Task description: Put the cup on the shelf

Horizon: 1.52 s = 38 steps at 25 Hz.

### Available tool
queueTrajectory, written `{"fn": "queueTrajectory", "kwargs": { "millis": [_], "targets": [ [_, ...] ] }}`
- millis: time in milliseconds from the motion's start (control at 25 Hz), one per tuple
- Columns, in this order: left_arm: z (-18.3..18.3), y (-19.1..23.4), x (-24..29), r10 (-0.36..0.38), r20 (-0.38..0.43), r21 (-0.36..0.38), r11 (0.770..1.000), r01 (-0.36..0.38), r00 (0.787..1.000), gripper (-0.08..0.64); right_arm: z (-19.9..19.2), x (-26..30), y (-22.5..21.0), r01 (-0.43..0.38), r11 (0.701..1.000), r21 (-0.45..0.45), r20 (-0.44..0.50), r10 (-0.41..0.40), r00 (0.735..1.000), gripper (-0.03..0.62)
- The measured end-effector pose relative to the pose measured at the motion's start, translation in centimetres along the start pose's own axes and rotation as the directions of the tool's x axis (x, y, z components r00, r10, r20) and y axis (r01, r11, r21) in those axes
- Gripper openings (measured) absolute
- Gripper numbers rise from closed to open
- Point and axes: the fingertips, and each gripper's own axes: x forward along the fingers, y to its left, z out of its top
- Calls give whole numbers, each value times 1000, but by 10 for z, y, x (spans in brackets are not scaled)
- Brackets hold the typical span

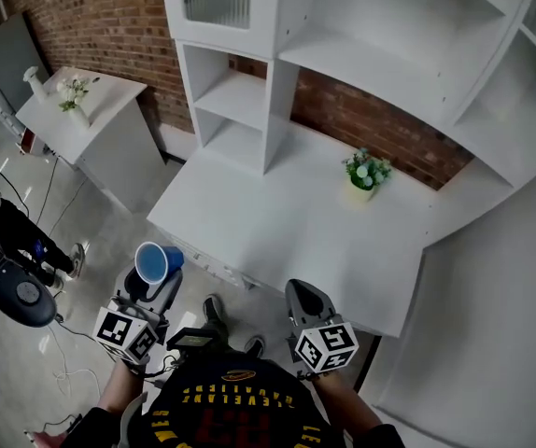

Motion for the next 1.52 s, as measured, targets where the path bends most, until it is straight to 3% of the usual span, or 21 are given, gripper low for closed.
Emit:
{"fn": "queueTrajectory", "kwargs": {
  "millis": [320,720,960,1240,1520],
  "targets": [
    [-3,38,58,-12,-3,-19,1000,12,1000,279,5,35,-30,50,998,26,-8,-50,999,3],
    [-22,117,176,-78,-58,-47,996,75,995,279,49,105,-64,153,988,28,11,-154,988,3],
    [-54,171,243,-84,-146,5,996,86,986,279,54,157,-60,185,982,38,-24,-184,983,3],
    [-93,204,305,-127,-237,38,989,140,963,279,57,192,-56,241,970,39,-61,-238,969,3],
    [-132,224,369,-93,-288,83,989,122,953,279,28,210,-58,239,969,67,-155,-227,962,3]
  ]
}}
